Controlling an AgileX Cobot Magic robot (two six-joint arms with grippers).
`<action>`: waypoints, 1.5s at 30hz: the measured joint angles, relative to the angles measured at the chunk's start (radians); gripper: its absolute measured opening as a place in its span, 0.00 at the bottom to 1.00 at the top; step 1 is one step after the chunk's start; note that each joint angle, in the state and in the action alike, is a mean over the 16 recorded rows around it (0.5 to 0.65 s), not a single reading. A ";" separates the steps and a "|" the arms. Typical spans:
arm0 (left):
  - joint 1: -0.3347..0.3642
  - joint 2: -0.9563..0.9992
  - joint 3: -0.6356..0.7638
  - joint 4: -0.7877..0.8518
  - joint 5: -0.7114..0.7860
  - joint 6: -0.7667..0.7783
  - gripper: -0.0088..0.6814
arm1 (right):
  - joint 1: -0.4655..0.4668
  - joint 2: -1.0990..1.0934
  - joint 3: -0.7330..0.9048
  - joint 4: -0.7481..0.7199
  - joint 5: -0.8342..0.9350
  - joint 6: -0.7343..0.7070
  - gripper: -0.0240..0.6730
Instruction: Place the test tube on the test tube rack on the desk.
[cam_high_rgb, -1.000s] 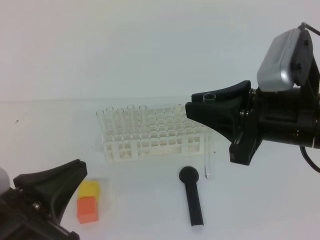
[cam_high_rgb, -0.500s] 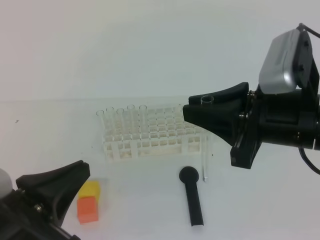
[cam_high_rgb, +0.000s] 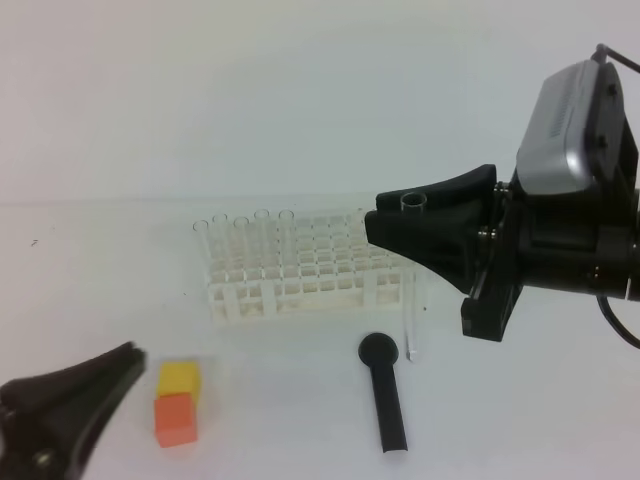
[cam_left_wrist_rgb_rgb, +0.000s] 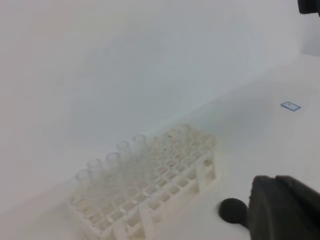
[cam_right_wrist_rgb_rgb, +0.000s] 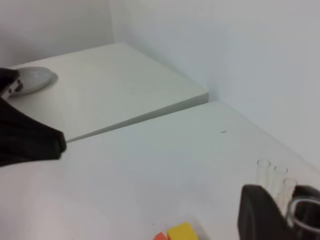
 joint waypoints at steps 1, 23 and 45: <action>0.026 -0.025 0.013 0.011 -0.008 0.000 0.01 | 0.000 0.000 0.000 0.000 0.001 -0.002 0.20; 0.478 -0.499 0.297 0.069 -0.069 0.000 0.01 | 0.000 0.061 0.000 0.000 0.004 -0.080 0.20; 0.474 -0.500 0.307 0.070 -0.078 0.000 0.01 | 0.000 0.175 0.000 -0.075 -0.030 -0.119 0.20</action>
